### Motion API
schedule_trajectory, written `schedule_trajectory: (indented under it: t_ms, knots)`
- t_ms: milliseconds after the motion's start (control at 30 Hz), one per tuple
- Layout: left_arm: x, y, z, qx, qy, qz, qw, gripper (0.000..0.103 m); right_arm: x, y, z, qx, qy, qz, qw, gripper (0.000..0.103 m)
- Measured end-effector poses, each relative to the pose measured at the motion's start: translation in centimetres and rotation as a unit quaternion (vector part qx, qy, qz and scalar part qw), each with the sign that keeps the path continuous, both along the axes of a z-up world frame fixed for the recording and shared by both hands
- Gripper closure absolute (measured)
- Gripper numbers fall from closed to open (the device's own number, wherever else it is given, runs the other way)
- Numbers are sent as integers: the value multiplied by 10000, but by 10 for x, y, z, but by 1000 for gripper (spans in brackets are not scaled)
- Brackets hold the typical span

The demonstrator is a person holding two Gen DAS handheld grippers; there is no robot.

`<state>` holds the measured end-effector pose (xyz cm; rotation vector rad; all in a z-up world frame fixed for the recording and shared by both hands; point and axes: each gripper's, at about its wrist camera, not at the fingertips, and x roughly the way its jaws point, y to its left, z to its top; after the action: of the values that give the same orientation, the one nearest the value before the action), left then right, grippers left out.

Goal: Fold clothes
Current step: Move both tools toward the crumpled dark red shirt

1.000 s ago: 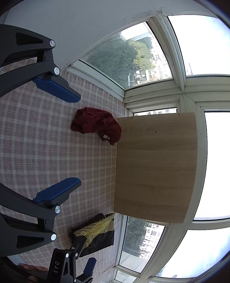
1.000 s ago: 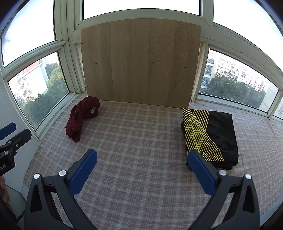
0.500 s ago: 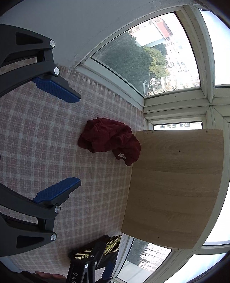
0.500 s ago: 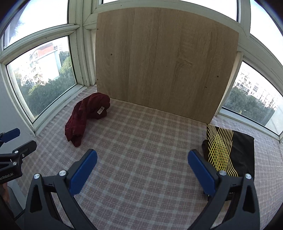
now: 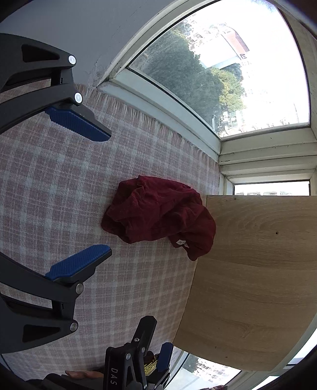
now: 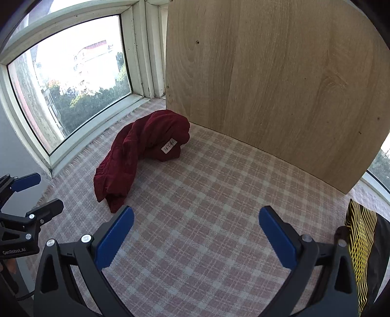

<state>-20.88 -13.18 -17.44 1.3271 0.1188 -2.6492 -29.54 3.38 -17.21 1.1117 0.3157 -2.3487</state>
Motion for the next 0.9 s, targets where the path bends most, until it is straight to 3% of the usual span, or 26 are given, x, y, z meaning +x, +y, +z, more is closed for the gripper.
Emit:
schedule_trajectory:
  t_ms: [500,900]
  knots:
    - [-97,-15,-12,-6,185,-192,9996,17,-98,-46,-30,-181,-119,332,9992,0]
    - [-144,-30,-35,200,10,-327,9993,17,-131,-59,-49,-702,-444,556,9950,0]
